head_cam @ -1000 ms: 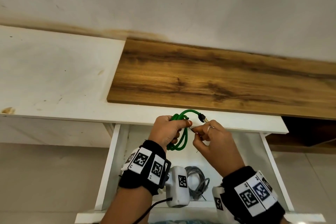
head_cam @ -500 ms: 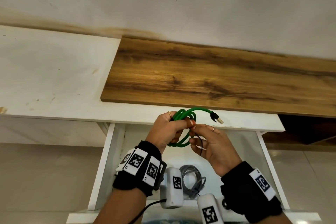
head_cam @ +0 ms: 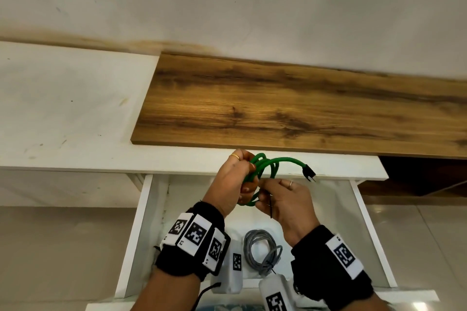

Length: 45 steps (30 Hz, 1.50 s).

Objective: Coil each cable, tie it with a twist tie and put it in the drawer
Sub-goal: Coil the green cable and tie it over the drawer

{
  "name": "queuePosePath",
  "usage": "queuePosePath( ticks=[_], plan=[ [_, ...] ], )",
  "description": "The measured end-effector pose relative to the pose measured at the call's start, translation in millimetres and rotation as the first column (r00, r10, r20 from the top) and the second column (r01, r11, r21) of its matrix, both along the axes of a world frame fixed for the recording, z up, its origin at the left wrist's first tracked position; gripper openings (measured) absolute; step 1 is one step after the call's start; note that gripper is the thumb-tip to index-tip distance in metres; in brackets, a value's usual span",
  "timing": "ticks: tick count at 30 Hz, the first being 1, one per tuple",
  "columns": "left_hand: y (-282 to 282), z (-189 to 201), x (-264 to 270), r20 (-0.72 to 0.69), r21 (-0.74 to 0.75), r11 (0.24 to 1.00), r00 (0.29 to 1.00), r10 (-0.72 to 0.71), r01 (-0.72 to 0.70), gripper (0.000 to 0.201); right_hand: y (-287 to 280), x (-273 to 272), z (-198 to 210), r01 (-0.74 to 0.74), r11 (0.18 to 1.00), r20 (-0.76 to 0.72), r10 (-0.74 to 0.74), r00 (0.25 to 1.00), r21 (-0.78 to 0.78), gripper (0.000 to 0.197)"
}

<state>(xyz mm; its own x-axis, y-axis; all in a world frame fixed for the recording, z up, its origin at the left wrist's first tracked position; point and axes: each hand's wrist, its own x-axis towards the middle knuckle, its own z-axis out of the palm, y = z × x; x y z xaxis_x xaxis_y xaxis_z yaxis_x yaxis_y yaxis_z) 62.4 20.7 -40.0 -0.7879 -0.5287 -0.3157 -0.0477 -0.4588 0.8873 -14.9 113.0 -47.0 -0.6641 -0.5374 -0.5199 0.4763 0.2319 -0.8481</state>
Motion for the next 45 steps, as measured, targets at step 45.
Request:
queuePosePath(
  ticks=[45],
  plan=[
    [1,1,-5,0.045,-0.046,0.994,0.994,0.102,-0.100,0.012,-3,12,-2,0.101,0.950,-0.078,-0.130,0.988,-0.297,0.013]
  ],
)
